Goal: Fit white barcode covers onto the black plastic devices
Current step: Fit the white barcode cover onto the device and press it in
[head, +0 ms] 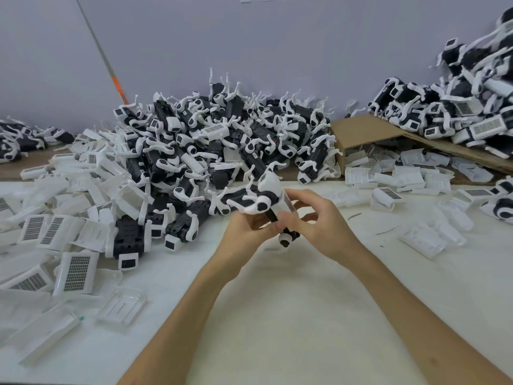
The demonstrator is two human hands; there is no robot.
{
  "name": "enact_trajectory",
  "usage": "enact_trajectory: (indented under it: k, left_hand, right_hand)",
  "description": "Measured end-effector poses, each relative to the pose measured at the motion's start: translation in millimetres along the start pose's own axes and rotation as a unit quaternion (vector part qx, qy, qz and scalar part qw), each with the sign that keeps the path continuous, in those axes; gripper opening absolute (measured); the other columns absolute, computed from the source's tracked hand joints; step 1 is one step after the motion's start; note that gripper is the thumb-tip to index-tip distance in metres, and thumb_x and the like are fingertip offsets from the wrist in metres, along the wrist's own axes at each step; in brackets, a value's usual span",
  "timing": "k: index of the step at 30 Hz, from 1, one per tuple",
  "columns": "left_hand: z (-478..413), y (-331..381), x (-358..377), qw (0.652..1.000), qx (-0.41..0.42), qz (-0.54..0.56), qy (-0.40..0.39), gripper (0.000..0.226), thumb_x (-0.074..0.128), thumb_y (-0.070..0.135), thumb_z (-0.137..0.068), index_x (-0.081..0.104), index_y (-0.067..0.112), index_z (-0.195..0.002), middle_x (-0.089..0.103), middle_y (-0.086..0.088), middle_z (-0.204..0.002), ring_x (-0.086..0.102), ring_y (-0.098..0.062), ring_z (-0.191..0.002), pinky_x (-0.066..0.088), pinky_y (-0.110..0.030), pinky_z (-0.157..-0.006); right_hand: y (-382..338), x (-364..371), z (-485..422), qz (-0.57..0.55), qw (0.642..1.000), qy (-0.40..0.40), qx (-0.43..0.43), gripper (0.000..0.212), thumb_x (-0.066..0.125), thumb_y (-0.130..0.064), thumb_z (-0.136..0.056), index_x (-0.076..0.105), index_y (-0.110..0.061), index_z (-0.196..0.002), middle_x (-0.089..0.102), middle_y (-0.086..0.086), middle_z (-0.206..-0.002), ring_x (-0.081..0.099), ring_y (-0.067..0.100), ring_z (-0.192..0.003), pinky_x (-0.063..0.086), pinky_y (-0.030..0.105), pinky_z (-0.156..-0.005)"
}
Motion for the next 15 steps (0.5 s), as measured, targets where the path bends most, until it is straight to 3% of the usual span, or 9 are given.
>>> enact_trajectory:
  k: [3, 6, 8, 11, 15]
  left_hand:
    - [0.1, -0.4, 2.8, 0.999, 0.017, 0.000, -0.038, 0.016, 0.062, 0.007, -0.097, 0.070, 0.010, -0.111, 0.076, -0.004, -0.111, 0.070, -0.017, -0.109, 0.052, -0.020, -0.089]
    - [0.8, 1.2, 0.6, 0.999, 0.032, -0.009, -0.034, 0.018, 0.064, 0.007, -0.096, 0.067, 0.003, -0.113, 0.077, -0.005, -0.107, 0.072, -0.017, -0.105, 0.052, -0.020, -0.087]
    - [1.6, 4.2, 2.7, 0.998, 0.046, -0.024, -0.036, 0.019, 0.068, 0.015, -0.092, 0.068, 0.006, -0.109, 0.078, -0.002, -0.100, 0.072, -0.014, -0.100, 0.052, -0.020, -0.085]
    - [1.5, 4.0, 5.1, 0.997, 0.055, -0.040, -0.040, 0.016, 0.070, 0.014, -0.091, 0.068, 0.013, -0.107, 0.078, 0.003, -0.099, 0.073, -0.013, -0.099, 0.053, -0.021, -0.085]
    - [0.8, 5.1, -0.6, 0.995, 0.076, -0.056, -0.037, 0.019, 0.069, 0.004, -0.091, 0.069, 0.013, -0.106, 0.078, 0.004, -0.101, 0.073, -0.015, -0.101, 0.055, -0.023, -0.085]
  right_hand:
    - [-4.8, -2.2, 1.6, 0.008, 1.000, -0.013, -0.021, 0.030, 0.074, -0.025, -0.090, 0.065, -0.033, -0.117, 0.062, -0.013, -0.118, 0.058, 0.000, -0.107, 0.048, 0.021, -0.086]
    - [-7.6, -4.3, 1.6, 0.011, 0.999, -0.025, -0.025, 0.033, 0.076, -0.026, -0.088, 0.066, -0.030, -0.118, 0.064, -0.008, -0.116, 0.062, 0.008, -0.108, 0.051, 0.033, -0.095]
    - [-10.4, -9.2, 1.5, 0.011, 0.999, -0.021, -0.028, 0.038, 0.081, -0.032, -0.080, 0.068, -0.030, -0.115, 0.070, -0.004, -0.110, 0.067, 0.013, -0.103, 0.052, 0.040, -0.098]
    - [-16.3, -15.7, 3.8, -0.009, 0.999, 0.001, -0.054, 0.044, 0.083, -0.041, -0.064, 0.072, -0.034, -0.106, 0.071, 0.003, -0.095, 0.071, 0.014, -0.091, 0.055, 0.038, -0.094]
    - [-19.6, -17.4, 5.9, 0.030, 0.995, 0.044, -0.088, 0.039, 0.092, -0.029, -0.065, 0.080, -0.020, -0.101, 0.065, 0.006, -0.083, 0.066, 0.018, -0.081, 0.055, 0.034, -0.084]
Point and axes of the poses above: each hand's wrist, its own z-axis away from the middle knuckle, its own x-axis out of the palm, y = z × x, the point moved 6 cm from there along -z, towards the middle knuckle
